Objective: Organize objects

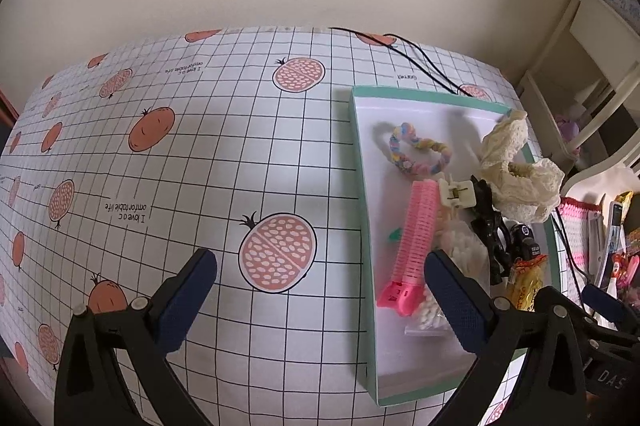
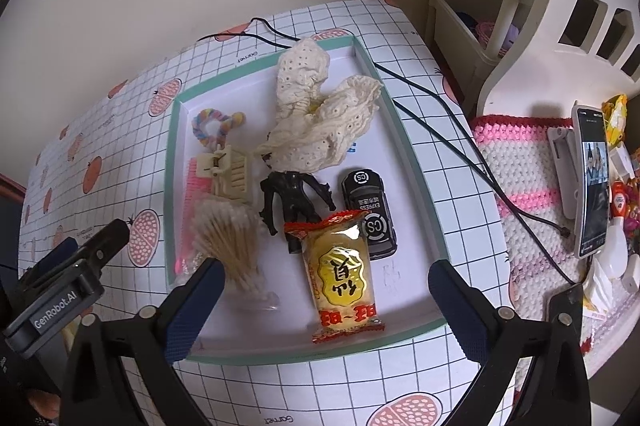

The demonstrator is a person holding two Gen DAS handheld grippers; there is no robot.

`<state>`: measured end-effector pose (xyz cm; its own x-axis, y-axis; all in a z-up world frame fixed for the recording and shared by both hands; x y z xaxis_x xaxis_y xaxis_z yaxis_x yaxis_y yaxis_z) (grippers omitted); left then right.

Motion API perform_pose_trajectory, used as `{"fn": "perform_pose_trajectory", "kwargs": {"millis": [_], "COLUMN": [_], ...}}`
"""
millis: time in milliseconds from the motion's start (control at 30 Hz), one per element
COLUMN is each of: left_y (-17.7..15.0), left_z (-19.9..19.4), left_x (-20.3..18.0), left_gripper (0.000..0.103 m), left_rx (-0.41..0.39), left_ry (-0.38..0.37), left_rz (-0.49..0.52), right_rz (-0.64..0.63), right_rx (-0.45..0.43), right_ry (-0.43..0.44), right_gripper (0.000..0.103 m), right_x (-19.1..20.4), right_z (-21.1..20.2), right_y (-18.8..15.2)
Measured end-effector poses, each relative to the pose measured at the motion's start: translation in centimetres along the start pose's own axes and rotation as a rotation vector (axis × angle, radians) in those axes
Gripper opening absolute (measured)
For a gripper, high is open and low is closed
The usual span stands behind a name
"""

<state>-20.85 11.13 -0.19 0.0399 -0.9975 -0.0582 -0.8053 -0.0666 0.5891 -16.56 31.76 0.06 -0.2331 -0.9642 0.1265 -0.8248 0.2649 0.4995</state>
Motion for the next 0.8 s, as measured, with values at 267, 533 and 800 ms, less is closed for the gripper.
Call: {"fn": "perform_pose_trajectory", "kwargs": {"millis": [267,533,800], "left_y": [0.1,-0.3,-1.3], "left_z": [-1.5,-3.5,-5.5], "left_x": [0.6,1.0,1.4], "left_gripper": [0.103,0.103,0.103], "left_rx": [-0.054,-0.093,-0.125], "left_ry": [0.018,-0.005,0.009], "left_rz": [0.021,0.01,0.028], "right_rz": [0.004,0.006,-0.024], "right_rx": [-0.044,-0.071,-0.058], "right_ry": [0.006,0.026,0.04], "right_gripper": [0.103,0.103,0.103], "right_x": [0.6,1.9,3.0], "right_z": [-1.6,-3.4,-4.7], "right_y": [0.1,-0.8,-3.8]}}
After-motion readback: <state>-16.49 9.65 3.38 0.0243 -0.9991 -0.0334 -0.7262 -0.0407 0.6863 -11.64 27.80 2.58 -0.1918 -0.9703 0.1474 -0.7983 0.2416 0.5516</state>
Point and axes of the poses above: each gripper's, at about its wrist camera, not at the fingertips, and z roughly the way its jaws point, x to its left, y to its top, the point moved 9 cm from there along z, roughly the way its jaws point, and after that the axes turned 11 degrees about -x, right-handed, at the moved point
